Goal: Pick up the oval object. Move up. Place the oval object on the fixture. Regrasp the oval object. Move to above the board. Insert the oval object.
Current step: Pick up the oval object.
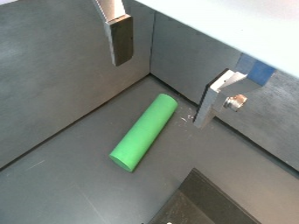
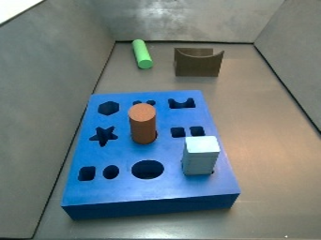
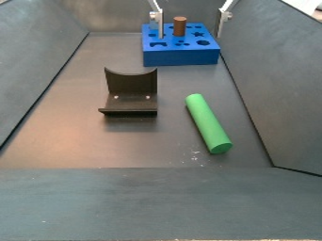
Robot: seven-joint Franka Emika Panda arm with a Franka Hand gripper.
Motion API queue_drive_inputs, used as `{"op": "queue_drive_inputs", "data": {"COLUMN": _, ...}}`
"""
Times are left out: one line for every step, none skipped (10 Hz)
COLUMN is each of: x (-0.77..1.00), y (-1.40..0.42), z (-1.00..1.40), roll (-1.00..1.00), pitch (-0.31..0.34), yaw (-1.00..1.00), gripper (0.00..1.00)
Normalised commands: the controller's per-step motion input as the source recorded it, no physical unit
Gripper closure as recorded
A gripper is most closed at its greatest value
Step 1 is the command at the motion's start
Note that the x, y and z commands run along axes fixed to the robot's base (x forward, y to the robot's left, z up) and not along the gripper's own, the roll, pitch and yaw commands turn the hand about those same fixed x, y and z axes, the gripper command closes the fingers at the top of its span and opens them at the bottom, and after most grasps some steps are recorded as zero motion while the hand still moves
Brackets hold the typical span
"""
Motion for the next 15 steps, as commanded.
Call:
{"op": "queue_drive_inputs", "data": {"x": 0.0, "y": 0.0, "z": 0.0, "roll": 0.01, "pitch": 0.0, "yaw": 0.0, "gripper": 0.0}}
{"op": "queue_drive_inputs", "data": {"x": 0.05, "y": 0.0, "z": -0.02, "roll": -0.06, "pitch": 0.0, "yaw": -0.02, "gripper": 0.0}}
{"op": "queue_drive_inputs", "data": {"x": -0.49, "y": 0.08, "z": -0.18, "roll": -0.12, "pitch": -0.18, "yaw": -0.15, "gripper": 0.0}}
{"op": "queue_drive_inputs", "data": {"x": -0.34, "y": 0.0, "z": -0.94, "roll": 0.06, "pitch": 0.0, "yaw": 0.0, "gripper": 0.0}}
{"op": "queue_drive_inputs", "data": {"x": -0.53, "y": 0.0, "z": -1.0, "roll": 0.03, "pitch": -0.026, "yaw": 0.03, "gripper": 0.0}}
{"op": "queue_drive_inputs", "data": {"x": -0.45, "y": 0.21, "z": -1.0, "roll": 0.0, "pitch": -0.084, "yaw": 0.15, "gripper": 0.0}}
{"op": "queue_drive_inputs", "data": {"x": -0.26, "y": 0.35, "z": -0.95, "roll": -0.07, "pitch": -0.067, "yaw": 0.25, "gripper": 0.0}}
{"op": "queue_drive_inputs", "data": {"x": -0.03, "y": 0.47, "z": -0.88, "roll": -0.12, "pitch": -0.036, "yaw": 0.24, "gripper": 0.0}}
{"op": "queue_drive_inputs", "data": {"x": 0.0, "y": 0.35, "z": -0.92, "roll": -0.12, "pitch": 0.0, "yaw": 0.11, "gripper": 0.0}}
{"op": "queue_drive_inputs", "data": {"x": 0.25, "y": 0.28, "z": -0.87, "roll": -0.15, "pitch": 0.0, "yaw": 0.0, "gripper": 0.0}}
{"op": "queue_drive_inputs", "data": {"x": 0.24, "y": 0.0, "z": -0.96, "roll": -0.02, "pitch": 0.0, "yaw": 0.0, "gripper": 0.0}}
{"op": "queue_drive_inputs", "data": {"x": 0.29, "y": 0.0, "z": -1.0, "roll": 0.0, "pitch": 0.003, "yaw": 0.0, "gripper": 0.0}}
{"op": "queue_drive_inputs", "data": {"x": 0.28, "y": 0.0, "z": -1.0, "roll": -0.02, "pitch": 0.01, "yaw": 0.0, "gripper": 0.0}}
{"op": "queue_drive_inputs", "data": {"x": 0.17, "y": 0.0, "z": -1.0, "roll": 0.0, "pitch": 0.009, "yaw": 0.01, "gripper": 0.0}}
{"op": "queue_drive_inputs", "data": {"x": 0.01, "y": 0.0, "z": -1.0, "roll": 0.0, "pitch": 0.0, "yaw": 0.01, "gripper": 0.0}}
